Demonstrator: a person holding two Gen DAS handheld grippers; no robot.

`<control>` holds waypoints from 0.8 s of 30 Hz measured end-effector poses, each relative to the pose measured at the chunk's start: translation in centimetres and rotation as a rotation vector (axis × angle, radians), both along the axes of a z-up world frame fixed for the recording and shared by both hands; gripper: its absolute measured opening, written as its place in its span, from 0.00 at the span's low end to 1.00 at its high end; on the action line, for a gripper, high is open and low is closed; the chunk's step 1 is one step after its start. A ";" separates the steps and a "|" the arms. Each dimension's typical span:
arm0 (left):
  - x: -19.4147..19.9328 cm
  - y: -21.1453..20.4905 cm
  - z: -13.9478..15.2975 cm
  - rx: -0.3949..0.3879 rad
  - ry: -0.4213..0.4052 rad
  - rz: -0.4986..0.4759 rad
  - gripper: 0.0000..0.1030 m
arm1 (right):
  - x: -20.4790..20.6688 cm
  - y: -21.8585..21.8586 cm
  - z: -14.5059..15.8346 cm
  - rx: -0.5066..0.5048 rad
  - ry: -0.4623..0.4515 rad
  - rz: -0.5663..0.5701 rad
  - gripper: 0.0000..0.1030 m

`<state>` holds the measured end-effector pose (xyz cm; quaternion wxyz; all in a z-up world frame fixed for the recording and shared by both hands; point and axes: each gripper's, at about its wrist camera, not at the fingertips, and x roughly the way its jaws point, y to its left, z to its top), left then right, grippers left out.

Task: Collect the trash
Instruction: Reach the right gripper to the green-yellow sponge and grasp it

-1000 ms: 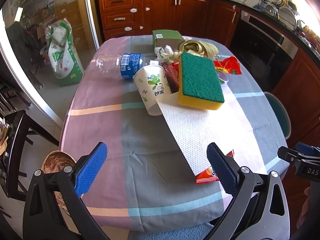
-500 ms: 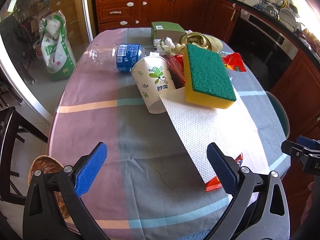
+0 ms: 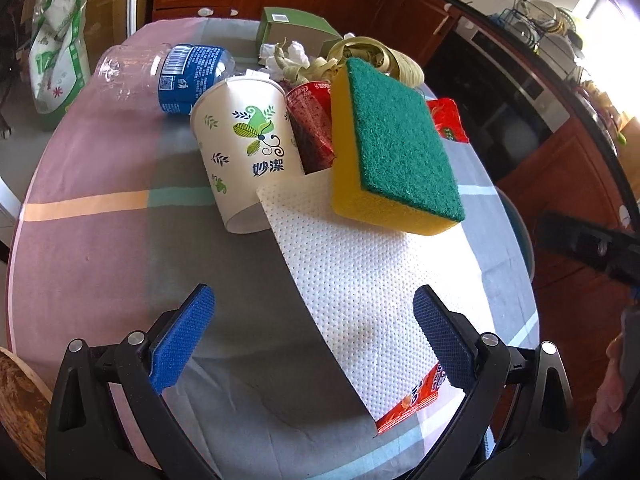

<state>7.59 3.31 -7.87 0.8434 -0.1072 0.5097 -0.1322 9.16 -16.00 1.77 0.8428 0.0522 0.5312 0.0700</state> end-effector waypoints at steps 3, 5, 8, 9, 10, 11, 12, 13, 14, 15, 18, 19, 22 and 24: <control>-0.2 0.8 -0.6 -0.021 0.019 0.006 0.96 | 2.3 2.1 0.3 0.024 0.011 0.021 0.94; -0.4 1.5 -0.8 -0.006 0.013 0.017 0.96 | 3.8 3.7 -0.2 0.030 0.035 0.042 0.94; -0.7 2.7 -0.6 0.038 0.003 0.030 0.96 | 5.6 5.9 -1.1 0.029 0.065 0.066 0.94; -0.6 3.0 -0.5 0.043 0.002 0.034 0.96 | 6.0 6.5 -1.4 0.026 0.072 0.075 0.94; -0.6 3.4 -0.4 0.037 0.000 0.034 0.96 | 6.3 7.0 -1.7 0.014 0.075 0.080 0.94; -0.5 3.8 -0.3 0.023 0.000 0.035 0.96 | 6.6 7.6 -2.0 0.001 0.078 0.084 0.94; -0.5 4.1 -0.3 0.005 0.001 0.035 0.96 | 7.1 7.9 -2.5 -0.006 0.086 0.090 0.94; -0.4 4.4 -0.2 -0.022 0.001 0.031 0.96 | 7.4 8.0 -3.0 -0.011 0.098 0.093 0.93; -0.3 4.5 -0.2 -0.035 0.000 0.030 0.96 | 7.6 8.2 -3.4 -0.010 0.108 0.094 0.86; -0.2 4.6 -0.2 -0.042 0.000 0.031 0.96 | 7.7 8.2 -3.7 -0.004 0.118 0.099 0.72; -0.1 4.5 -0.3 -0.065 0.008 0.018 0.96 | 7.4 7.6 -3.7 0.029 0.105 0.103 0.71; -0.1 4.4 -0.2 -0.064 0.002 0.012 0.96 | 7.1 7.2 -3.3 0.037 0.091 0.100 0.70; 0.0 3.2 -0.1 -0.054 -0.005 -0.024 0.96 | 6.5 5.5 -2.0 0.071 0.066 0.085 0.70; 0.0 2.3 0.0 -0.042 -0.007 -0.051 0.96 | 6.2 4.2 -1.4 0.076 0.055 0.068 0.70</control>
